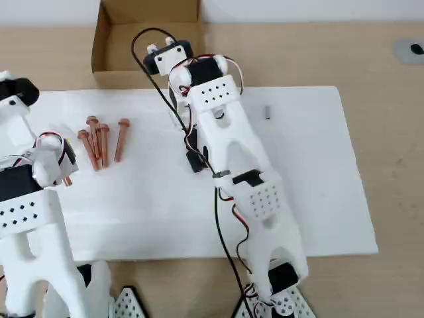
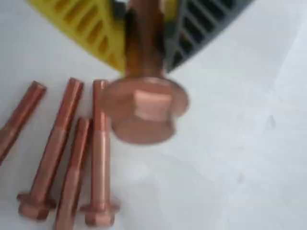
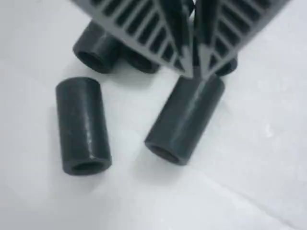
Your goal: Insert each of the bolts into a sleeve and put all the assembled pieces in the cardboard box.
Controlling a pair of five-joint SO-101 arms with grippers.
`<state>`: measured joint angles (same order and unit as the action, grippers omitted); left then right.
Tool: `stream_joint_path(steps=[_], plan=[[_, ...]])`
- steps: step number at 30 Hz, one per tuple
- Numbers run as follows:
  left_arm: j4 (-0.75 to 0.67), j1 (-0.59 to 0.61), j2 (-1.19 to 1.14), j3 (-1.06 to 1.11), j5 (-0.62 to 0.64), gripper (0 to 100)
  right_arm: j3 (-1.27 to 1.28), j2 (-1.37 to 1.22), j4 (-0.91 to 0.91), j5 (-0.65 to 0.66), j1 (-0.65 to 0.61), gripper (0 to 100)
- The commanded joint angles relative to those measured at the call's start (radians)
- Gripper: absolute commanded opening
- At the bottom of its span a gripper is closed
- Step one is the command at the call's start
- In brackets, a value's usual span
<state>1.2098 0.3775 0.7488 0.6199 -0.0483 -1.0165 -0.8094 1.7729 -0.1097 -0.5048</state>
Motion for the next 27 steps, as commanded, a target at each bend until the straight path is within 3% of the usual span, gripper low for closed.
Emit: stream_joint_path(steps=[1, 8, 12, 27], plan=[[-0.02, -0.02, 0.03, 0.011, -0.008, 1, 0.022, 0.076, 0.015, 0.006, -0.012, 1.2], [-0.02, -0.02, 0.031, 0.038, -0.009, 1, 0.15, 0.076, 0.014, 0.008, -0.05, 2.7], [-0.021, -0.021, 0.031, 0.037, -0.009, 1, 0.153, 0.076, 0.009, -0.028, -0.051, 8.9], [-0.021, -0.021, 0.031, 0.038, -0.009, 1, 0.151, -0.022, -0.058, -0.034, -0.047, 14.3]])
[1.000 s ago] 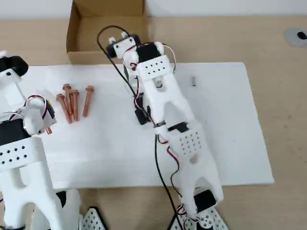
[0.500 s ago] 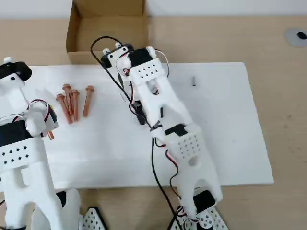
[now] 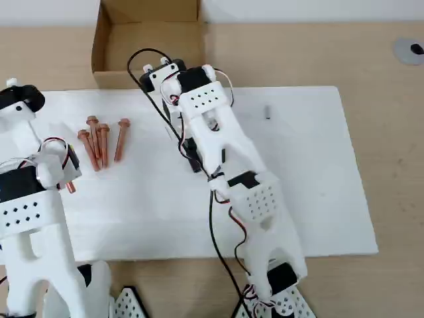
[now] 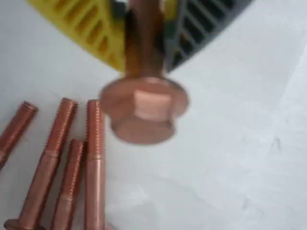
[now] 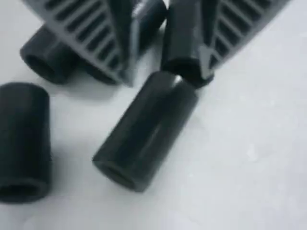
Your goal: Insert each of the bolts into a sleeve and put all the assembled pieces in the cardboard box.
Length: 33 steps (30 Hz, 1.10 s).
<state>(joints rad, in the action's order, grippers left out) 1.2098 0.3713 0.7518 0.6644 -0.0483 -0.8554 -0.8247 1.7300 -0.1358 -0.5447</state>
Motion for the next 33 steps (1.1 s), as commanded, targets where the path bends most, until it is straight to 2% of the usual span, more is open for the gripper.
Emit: stream_joint_path(steps=[1, 17, 26, 33], plan=[[-0.021, -0.015, 0.028, -0.006, -0.009, 1, -0.01, -0.019, -0.023, -0.008, -0.004, 14.3], [-0.057, -0.011, 0.051, 0.032, -0.003, 1, -0.01, -0.125, -0.152, -0.017, 0.031, 14.4], [-0.087, -0.015, 0.289, 0.195, -0.015, 1, -0.007, -0.125, -0.192, 0.112, 0.027, 14.1], [-0.084, -0.037, 0.516, 0.302, -0.084, 1, 0.022, -0.14, -0.186, 0.216, 0.007, 14.0]])
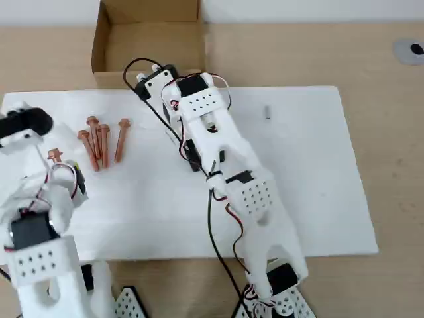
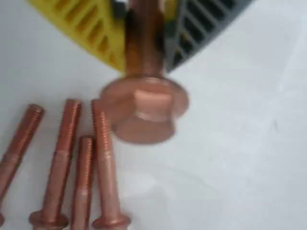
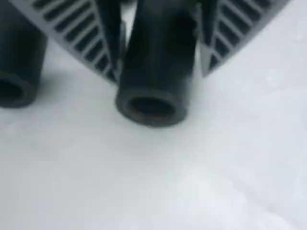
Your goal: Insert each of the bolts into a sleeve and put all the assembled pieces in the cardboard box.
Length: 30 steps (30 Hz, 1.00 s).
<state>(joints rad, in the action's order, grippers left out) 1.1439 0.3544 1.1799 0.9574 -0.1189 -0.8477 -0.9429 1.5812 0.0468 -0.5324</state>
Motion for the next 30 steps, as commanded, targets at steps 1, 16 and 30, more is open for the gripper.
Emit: stream_joint_path(steps=[1, 16, 30], plan=[[-0.018, -0.018, 0.117, 0.017, -0.014, 1, 0.01, -0.028, -0.026, 0.034, -0.005, 14.0], [0.04, -0.012, 0.271, -0.015, -0.008, 1, -0.108, -0.036, 0.091, 0.026, -0.005, 0.9], [-0.041, -0.012, 0.326, -0.054, -0.014, 1, -0.309, 0.28, 0.209, -0.002, 0.008, 0.9]])
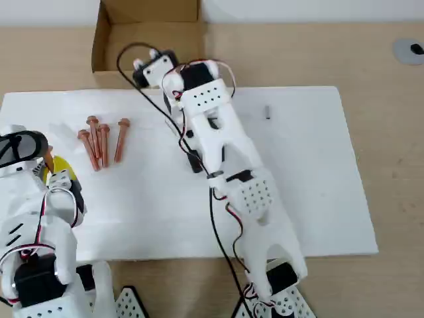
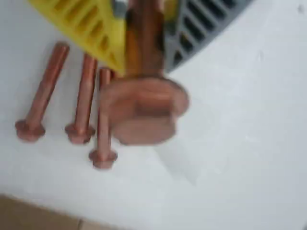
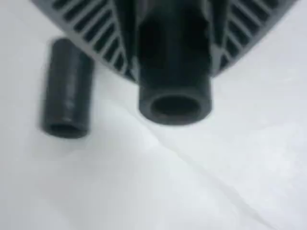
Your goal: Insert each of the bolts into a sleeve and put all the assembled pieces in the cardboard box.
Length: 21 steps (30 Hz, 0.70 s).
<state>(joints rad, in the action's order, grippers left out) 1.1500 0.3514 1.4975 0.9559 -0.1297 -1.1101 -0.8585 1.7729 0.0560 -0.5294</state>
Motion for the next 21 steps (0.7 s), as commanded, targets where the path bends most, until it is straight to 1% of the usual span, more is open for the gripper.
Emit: stream_joint_path(steps=[1, 6, 9, 11, 14, 18, 21], plan=[[-0.06, -0.009, 0.007, -0.052, -0.003, 1, -0.047, 0.251, 0.017, -0.011, 0.005, 0.9], [-0.12, -0.009, 0.001, -0.018, -0.005, 1, -0.047, 0.565, 0.017, -0.008, 0.001, 0.9], [-0.153, -0.009, 0.001, 0.038, -0.005, 1, -0.035, 0.777, 0.017, -0.008, -0.038, 0.9], [-0.164, -0.017, 0.007, 0.072, -0.003, 1, 0.038, 0.912, 0.015, -0.005, -0.07, 0.9], [-0.204, -0.043, 0.007, 0.092, -0.003, 1, 0.229, 1.101, 0.015, 0.002, -0.134, 0.9], [-0.267, -0.12, 0.007, 0.089, -0.002, 1, 0.59, 1.354, -0.009, 0.051, -0.188, 0.9], [-0.315, -0.183, 0.007, 0.089, -0.002, 1, 0.892, 1.534, -0.146, 0.054, -0.185, 0.9]])
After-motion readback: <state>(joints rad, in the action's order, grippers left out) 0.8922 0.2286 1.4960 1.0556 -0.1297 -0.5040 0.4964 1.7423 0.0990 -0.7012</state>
